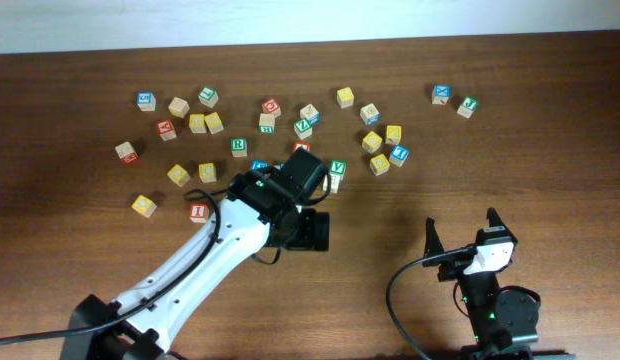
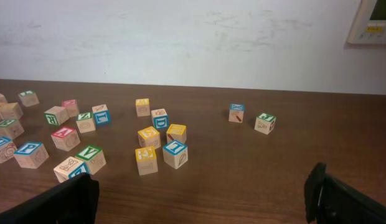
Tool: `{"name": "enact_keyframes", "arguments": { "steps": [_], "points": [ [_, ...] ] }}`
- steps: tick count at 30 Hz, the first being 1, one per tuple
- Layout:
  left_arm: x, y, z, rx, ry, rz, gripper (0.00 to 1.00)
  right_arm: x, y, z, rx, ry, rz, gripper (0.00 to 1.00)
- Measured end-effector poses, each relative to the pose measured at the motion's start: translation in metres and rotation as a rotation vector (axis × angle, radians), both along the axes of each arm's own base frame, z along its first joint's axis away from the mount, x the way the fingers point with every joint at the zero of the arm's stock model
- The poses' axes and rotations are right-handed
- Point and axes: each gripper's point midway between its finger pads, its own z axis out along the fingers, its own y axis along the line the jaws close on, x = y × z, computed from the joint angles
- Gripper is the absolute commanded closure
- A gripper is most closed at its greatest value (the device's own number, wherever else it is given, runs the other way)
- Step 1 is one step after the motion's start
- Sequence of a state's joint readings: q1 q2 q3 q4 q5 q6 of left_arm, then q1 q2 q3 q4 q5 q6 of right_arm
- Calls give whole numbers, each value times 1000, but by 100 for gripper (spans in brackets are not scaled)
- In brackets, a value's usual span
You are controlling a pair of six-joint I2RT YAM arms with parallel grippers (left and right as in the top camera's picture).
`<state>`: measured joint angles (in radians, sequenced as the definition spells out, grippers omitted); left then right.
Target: Spell out ICRA
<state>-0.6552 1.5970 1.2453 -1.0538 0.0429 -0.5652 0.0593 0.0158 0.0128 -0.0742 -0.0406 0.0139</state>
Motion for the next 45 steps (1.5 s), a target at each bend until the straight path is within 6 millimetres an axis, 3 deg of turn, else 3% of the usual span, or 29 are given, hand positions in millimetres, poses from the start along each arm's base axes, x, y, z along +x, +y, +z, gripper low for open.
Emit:
{"name": "enact_keyframes", "arguments": {
  "steps": [3,5,7,11,13,24,42,45],
  "points": [
    [20,-5,4,-10,-92,11,1,0,0,0,0,0,0,2],
    [29,3,4,22,-128,31,1,0,0,0,0,0,0,2],
    [44,28,4,49,-137,109,1,0,0,0,0,0,0,2],
    [70,111,2,103,-108,337,1,0,0,0,0,0,0,2],
    [74,141,2,129,-99,383,1,0,0,0,0,0,0,2],
    [88,220,11,135,-119,547,1,0,0,0,0,0,0,2],
    [81,214,9,91,-73,516,1,0,0,0,0,0,0,2],
    [77,213,-5,90,-65,513,1,0,0,0,0,1,0,2]
  ]
}}
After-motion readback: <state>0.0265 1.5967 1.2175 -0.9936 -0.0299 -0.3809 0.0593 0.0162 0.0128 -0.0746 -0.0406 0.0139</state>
